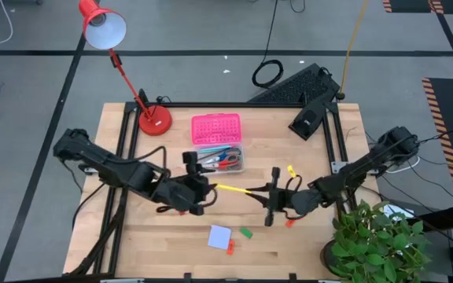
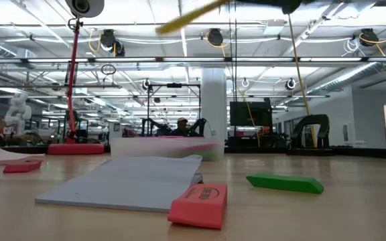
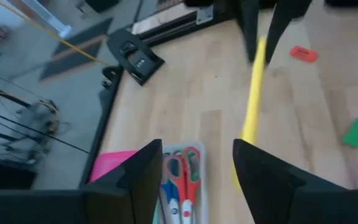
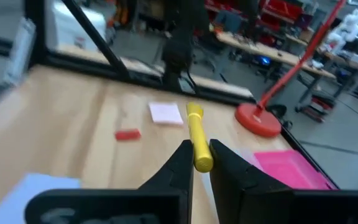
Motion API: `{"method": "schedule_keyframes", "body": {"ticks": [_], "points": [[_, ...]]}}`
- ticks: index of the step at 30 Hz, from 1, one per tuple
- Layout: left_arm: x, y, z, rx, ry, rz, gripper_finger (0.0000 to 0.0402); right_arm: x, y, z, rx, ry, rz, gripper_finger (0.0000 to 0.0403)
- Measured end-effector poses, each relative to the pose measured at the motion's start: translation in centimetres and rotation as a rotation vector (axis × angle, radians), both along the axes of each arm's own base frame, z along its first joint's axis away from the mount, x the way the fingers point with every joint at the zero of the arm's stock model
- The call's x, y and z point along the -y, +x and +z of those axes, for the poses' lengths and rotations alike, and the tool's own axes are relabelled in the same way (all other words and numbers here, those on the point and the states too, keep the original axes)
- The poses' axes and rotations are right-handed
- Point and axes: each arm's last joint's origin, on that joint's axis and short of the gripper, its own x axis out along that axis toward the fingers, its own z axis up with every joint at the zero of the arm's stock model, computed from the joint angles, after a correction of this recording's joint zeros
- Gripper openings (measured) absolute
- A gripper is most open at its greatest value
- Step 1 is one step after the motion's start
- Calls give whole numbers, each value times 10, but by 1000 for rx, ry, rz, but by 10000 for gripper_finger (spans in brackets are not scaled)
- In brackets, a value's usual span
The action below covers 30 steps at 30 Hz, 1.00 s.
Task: Pack school essentials
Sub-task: Put the yellow pen into the pink supply box
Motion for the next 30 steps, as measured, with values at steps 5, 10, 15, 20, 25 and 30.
{"method": "schedule_keyframes", "body": {"ticks": [5,10,15,20,25,30], "points": [[-13,-10,-17,24,48,31,177,-8,-20,22,58,6,62,24],[-39,-17,-32,140,-13,53,164,-16,-36,36,103,-27,64,25],[-54,-10,-44,355,-143,-148,161,-22,-45,47,160,-62,53,26],[-59,-5,-49,568,-240,-330,161,-29,-49,54,218,-102,76,26],[-58,-3,-53,648,-300,-421,161,-34,-54,59,246,-150,83,26],[-49,8,-63,699,-284,-477,162,-36,-56,66,294,-161,87,26]]}}
